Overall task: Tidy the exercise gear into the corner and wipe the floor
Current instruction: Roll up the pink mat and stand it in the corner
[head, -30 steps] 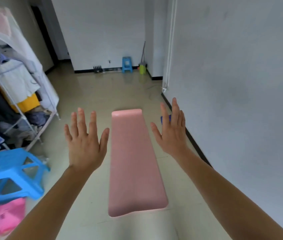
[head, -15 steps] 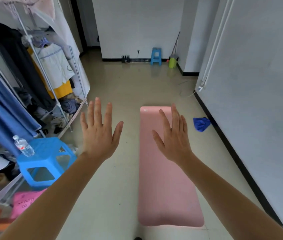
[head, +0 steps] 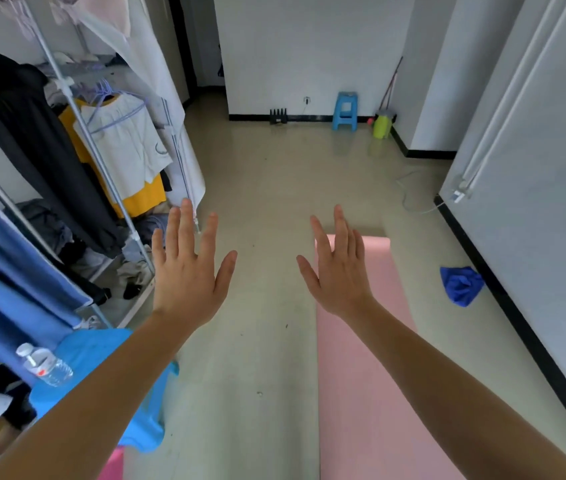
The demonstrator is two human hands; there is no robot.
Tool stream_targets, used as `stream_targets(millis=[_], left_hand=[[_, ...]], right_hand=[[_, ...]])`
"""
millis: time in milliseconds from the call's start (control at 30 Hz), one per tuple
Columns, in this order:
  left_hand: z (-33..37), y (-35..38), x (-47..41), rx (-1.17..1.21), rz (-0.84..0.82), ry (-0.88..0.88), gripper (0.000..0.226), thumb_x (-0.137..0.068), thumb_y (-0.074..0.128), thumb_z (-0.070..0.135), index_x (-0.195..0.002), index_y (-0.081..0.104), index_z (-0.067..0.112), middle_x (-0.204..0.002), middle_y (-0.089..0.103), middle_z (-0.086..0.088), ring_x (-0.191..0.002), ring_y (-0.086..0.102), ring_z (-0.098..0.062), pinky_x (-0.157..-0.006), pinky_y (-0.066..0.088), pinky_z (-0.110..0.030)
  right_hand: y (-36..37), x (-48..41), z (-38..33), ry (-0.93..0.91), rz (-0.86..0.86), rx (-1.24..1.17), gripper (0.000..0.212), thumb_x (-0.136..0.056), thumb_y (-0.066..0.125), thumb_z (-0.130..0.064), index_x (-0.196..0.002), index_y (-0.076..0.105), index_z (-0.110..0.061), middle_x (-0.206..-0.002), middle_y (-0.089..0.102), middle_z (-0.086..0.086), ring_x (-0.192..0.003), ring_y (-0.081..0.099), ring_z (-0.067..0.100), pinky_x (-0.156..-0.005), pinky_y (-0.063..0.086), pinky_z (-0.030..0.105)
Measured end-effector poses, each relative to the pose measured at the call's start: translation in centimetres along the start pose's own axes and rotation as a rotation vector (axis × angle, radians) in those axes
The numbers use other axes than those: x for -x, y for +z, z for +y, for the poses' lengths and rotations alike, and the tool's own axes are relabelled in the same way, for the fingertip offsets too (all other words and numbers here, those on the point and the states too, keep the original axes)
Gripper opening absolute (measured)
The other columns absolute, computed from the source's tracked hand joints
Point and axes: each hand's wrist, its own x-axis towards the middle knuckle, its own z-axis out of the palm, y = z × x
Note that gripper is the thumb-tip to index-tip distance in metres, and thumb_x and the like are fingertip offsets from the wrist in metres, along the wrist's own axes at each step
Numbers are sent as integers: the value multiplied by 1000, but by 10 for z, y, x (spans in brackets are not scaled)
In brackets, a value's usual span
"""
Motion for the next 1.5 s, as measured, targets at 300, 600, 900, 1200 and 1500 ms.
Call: stream_targets(millis=[300,600,900,1200,1500], left_hand=[[-134,160,-189,68,-13,49,66,-101,35,49,-153,30,9,-161,11,-26,-149,11,-42,-114,20,-64],[-138,298,-417,198,-59,239,66,-102,31,49,-155,23,11,-161,12,-25,-148,14,-43,-113,25,-62],[-110,512,-581,175,-243,397,68,-101,29,51,-156,22,12,-163,10,-22,-149,14,-40,-114,24,-61],[-150,655,-757,172,-315,417,70,-100,23,52,-156,23,10,-162,12,-23,-148,16,-41,-114,23,-61],[-121,831,-950,336,-397,609,70,-99,28,51,-154,27,7,-161,14,-26,-147,19,-43,-112,26,-63]], right_hand=[[154,-206,9,63,-61,106,70,-102,44,-49,-160,21,-16,-165,7,25,-149,24,43,-120,23,57],[209,-356,103,330,9,250,71,-102,35,-54,-160,18,-18,-166,5,24,-149,24,43,-120,22,57],[343,-486,243,580,-48,268,73,-100,32,-55,-160,20,-15,-164,12,27,-146,29,44,-118,25,57],[449,-673,331,591,-194,284,74,-100,41,-52,-160,15,-18,-164,12,26,-146,30,44,-117,29,57],[543,-798,424,806,-212,423,72,-102,34,-54,-161,14,-19,-165,10,24,-148,28,41,-118,28,56]])
